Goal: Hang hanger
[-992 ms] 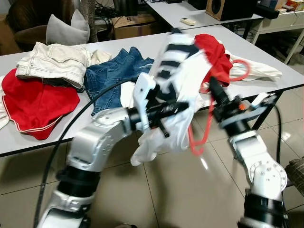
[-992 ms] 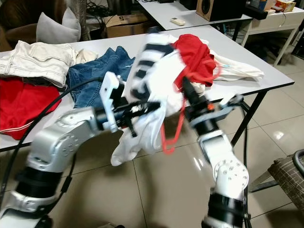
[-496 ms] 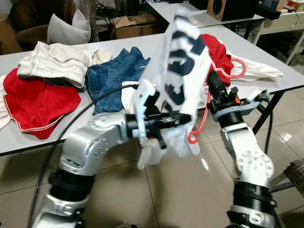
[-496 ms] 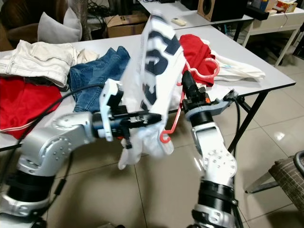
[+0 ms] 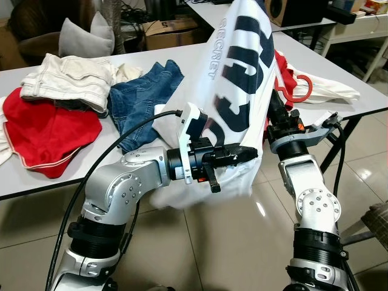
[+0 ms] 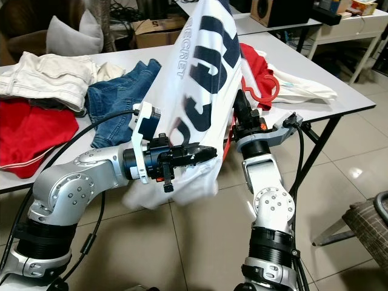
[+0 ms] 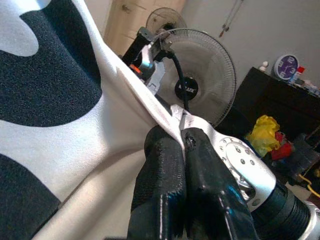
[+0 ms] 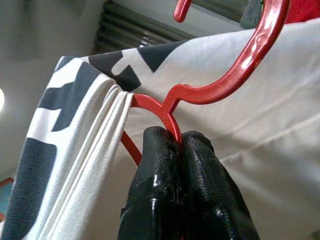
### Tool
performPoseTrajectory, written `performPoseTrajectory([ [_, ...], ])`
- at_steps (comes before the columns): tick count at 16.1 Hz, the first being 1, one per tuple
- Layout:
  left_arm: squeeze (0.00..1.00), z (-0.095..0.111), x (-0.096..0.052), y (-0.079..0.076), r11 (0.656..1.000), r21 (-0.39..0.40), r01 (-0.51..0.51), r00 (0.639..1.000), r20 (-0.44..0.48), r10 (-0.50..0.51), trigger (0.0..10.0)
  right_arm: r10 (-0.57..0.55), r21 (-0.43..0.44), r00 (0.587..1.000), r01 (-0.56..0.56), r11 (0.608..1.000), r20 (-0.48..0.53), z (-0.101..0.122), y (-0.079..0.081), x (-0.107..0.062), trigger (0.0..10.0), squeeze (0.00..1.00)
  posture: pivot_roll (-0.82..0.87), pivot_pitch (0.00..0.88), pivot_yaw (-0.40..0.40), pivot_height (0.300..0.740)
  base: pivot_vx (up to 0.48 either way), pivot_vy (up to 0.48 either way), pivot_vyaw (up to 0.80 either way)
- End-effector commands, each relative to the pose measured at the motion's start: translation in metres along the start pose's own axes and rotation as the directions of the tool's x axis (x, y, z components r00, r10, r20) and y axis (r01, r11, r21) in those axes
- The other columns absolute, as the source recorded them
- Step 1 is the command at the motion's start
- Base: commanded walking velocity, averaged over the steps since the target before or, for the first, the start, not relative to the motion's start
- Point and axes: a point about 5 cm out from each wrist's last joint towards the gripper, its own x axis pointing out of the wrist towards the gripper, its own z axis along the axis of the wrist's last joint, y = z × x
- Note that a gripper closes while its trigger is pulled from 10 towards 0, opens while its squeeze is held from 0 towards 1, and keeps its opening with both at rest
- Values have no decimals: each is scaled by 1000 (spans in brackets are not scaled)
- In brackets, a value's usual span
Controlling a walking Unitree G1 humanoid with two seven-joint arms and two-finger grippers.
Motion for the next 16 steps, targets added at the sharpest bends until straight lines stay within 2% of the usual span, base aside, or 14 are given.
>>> performPoseTrajectory([
  [1, 0, -15, 16, -7, 999, -4, 40, 995, -90, -40, 0, 22, 26, 997, -24, 999, 73, 12, 10, 5, 0, 0, -161, 9, 67, 740, 0, 0, 0],
  [3, 0, -16, 22, -2, 1000, 6, -18, 996, -88, 18, 0, 28, 43, 997, -31, 999, 69, 10, 12, 4, 0, 0, -164, 9, 67, 740, 0, 0, 0],
  [5, 0, -15, 32, -5, 1000, -18, -16, 998, -61, 15, 0, 15, 65, 997, -20, 998, 80, 10, 10, 3, 0, 0, -164, 9, 67, 740, 0, 0, 0],
  [7, 0, -13, 42, -6, 998, -51, -43, 999, -10, 43, 0, 17, 40, 998, -19, 999, 57, 7, 10, 1, 0, 0, -166, 8, 71, 740, 0, 0, 0],
  [8, 0, -9, 48, -4, 993, -89, -78, 996, 44, 82, 0, 20, 1, 1000, -20, 1000, 20, 2, 11, 0, 0, 0, -169, 7, 72, 740, 0, 0, 0],
  [10, 0, 0, 48, 3, 982, -144, -121, 985, 108, 137, 0, 15, -28, 1000, -15, 999, -19, -4, 11, -3, 0, 0, -170, 7, 74, 740, 0, 0, 0],
  [11, 0, 5, 46, 11, 970, -160, -184, 970, 133, 205, 235, 11, -55, 998, -15, 998, -69, -9, 10, -6, 0, 0, -168, 7, 72, 740, 0, 0, 0],
  [12, 0, 9, 40, 18, 954, -153, -259, 947, 155, 282, 471, 26, -87, 990, -38, 996, -135, -16, 12, -9, 0, 0, -166, 5, 70, 740, 0, 0, 0],
  [13, 0, 10, 39, 19, 950, -149, -274, 941, 162, 297, 0, 28, -91, 989, -42, 995, -148, -17, 13, -10, 0, 0, -166, 5, 70, 740, 0, 0, 0],
  [15, 0, 20, 30, 27, 922, -153, -356, 896, 224, 383, 0, 24, -148, 972, -60, 987, -232, -24, 13, -17, 0, 0, -164, 2, 67, 740, 0, 0, 0],
  [16, 0, 23, 27, 28, 918, -153, -366, 890, 232, 393, 0, 22, -158, 969, -63, 985, -246, -24, 13, -19, 0, 0, -164, 2, 67, 740, 0, 0, 0],
])
